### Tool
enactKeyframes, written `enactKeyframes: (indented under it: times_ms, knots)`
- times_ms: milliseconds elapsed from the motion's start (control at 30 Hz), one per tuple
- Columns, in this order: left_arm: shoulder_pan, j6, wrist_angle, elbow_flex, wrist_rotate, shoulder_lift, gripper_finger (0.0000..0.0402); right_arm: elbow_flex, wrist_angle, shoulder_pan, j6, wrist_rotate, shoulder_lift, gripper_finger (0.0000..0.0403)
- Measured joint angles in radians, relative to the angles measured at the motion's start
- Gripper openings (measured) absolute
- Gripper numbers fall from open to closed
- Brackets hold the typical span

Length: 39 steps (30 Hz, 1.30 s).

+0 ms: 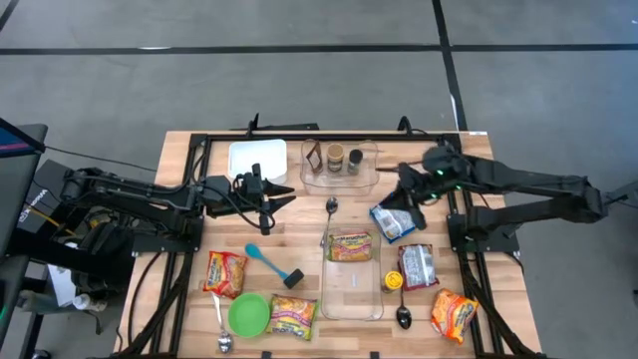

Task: Pick & Place Food Item
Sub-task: Put the black seasoning can into the top transparent bin

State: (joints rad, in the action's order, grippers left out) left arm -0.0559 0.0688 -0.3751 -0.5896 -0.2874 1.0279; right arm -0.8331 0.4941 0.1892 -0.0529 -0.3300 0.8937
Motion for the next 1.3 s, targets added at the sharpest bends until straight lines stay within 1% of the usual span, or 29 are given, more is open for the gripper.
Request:
enactKeyframes:
  times_ms: [167, 267, 400, 700, 1000, 1067, 1167, 1233, 1300]
  knots:
    - [0.0, 0.012, 0.0, 0.0, 0.002, 0.0, 0.0088, 0.105, -0.008, -0.056, -0.013, 0.064, -0.123, 0.0035]
    - [0.0, 0.067, 0.0, 0.0, 0.002, 0.0, 0.0088, 0.163, -0.042, -0.093, -0.032, 0.097, -0.174, 0.0035]
    - [0.0, 0.134, 0.0, 0.0, 0.003, 0.0, 0.0088, 0.212, -0.097, -0.142, -0.025, 0.128, -0.21, 0.0035]
    - [0.0, 0.14, -0.051, 0.0, 0.002, 0.0, 0.0088, 0.224, -0.14, -0.231, 0.003, 0.183, -0.196, 0.0035]
    - [0.0, 0.14, -0.055, 0.0, 0.002, 0.0, 0.0088, 0.224, -0.146, -0.269, 0.027, 0.205, -0.167, 0.0035]
    - [0.0, 0.141, -0.057, 0.0, 0.033, 0.0, 0.0088, 0.224, -0.146, -0.269, 0.027, 0.205, -0.167, 0.0035]
    - [-0.004, 0.175, -0.083, 0.0, 0.141, 0.0, 0.0088, 0.224, -0.148, -0.268, 0.027, 0.205, -0.167, 0.0035]
    - [-0.022, 0.18, -0.103, 0.0, 0.216, 0.0, 0.0088, 0.224, -0.156, -0.268, 0.028, 0.205, -0.167, 0.0035]
    - [-0.058, 0.182, -0.127, 0.0, 0.243, 0.0, 0.0088, 0.224, -0.162, -0.268, 0.035, 0.205, -0.167, 0.0035]
